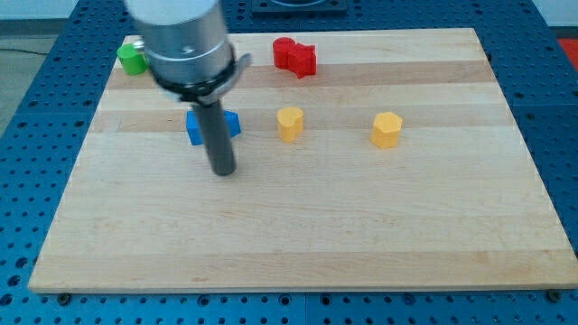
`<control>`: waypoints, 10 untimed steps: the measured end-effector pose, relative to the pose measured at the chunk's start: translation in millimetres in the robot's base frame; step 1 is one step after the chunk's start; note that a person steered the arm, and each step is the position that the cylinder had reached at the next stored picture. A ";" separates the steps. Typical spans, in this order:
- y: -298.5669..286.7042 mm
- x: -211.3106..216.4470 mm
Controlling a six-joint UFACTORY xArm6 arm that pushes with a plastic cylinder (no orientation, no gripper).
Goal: Slide yellow heart to the top of the yellow hexagon
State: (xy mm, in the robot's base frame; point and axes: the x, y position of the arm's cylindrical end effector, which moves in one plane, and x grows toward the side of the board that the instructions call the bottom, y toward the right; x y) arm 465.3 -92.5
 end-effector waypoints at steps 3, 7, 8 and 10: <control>67.9 -53.4; 61.3 -78.8; 65.6 -92.1; 152.8 -93.1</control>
State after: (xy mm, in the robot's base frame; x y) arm 372.2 60.3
